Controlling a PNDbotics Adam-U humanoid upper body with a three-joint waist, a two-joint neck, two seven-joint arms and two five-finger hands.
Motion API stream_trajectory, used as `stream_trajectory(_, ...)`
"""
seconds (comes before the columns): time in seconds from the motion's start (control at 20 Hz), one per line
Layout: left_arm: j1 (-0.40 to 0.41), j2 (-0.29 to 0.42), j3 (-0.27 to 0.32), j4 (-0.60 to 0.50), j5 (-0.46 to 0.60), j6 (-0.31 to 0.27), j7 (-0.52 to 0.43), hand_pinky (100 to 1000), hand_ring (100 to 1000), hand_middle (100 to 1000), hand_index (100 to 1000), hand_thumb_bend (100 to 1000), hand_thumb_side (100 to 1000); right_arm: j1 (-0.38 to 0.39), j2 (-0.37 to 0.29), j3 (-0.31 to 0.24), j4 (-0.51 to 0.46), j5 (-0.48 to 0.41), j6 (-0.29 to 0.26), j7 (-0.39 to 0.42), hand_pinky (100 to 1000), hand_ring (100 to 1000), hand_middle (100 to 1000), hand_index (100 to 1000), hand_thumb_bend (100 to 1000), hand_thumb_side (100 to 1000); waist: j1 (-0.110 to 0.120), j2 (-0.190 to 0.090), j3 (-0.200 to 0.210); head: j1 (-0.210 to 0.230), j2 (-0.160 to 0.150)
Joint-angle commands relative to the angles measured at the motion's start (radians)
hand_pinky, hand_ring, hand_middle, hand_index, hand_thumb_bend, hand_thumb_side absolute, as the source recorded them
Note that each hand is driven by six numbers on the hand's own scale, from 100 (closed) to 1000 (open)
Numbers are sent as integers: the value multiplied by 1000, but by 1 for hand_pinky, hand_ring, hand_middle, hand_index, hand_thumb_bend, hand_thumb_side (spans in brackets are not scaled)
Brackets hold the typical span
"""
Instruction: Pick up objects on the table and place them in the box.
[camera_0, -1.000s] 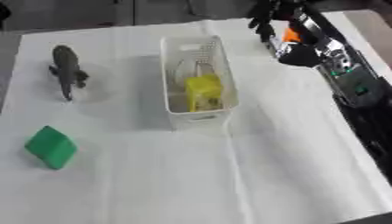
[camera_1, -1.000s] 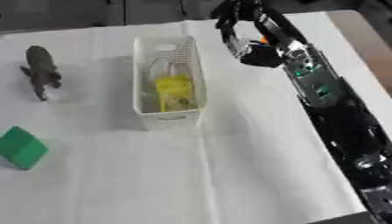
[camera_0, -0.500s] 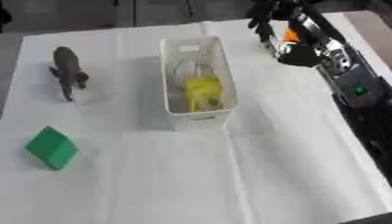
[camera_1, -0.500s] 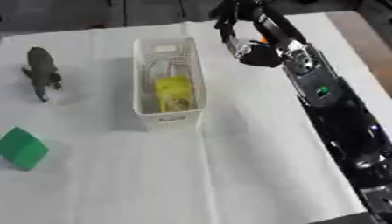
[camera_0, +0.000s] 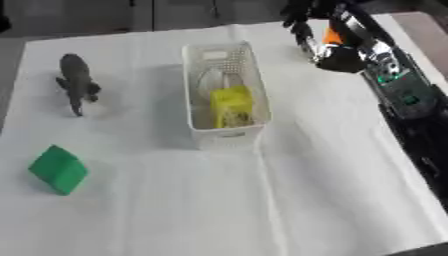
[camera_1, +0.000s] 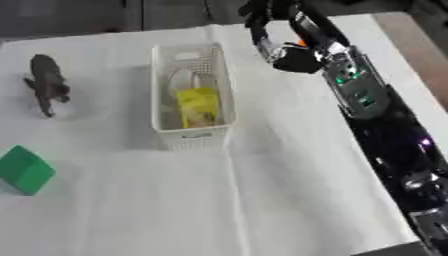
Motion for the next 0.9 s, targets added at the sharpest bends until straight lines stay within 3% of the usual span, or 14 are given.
stream_trajectory(0.05,-12,21,2,-12,0,-1,-3,621,679,662,760,282,1000,-25,-53,-18,17,29,-2,-12,575,663,718,807,100,477,2,-26,-2,-2,-2)
stream_trajectory(0.4,-14,24,-3,-11,-1,0,-7,622,681,663,760,281,1000,-80,-128,-26,143,130,-47,-29,686,757,820,872,174,459,1,-33,-6,-8,-5)
stream_trajectory(0.9,-18,22,-6,-13,0,-2,-8,622,682,664,760,281,1000,-121,-168,-32,261,285,-80,-125,724,783,834,885,233,451,-8,-37,-9,-32,-24)
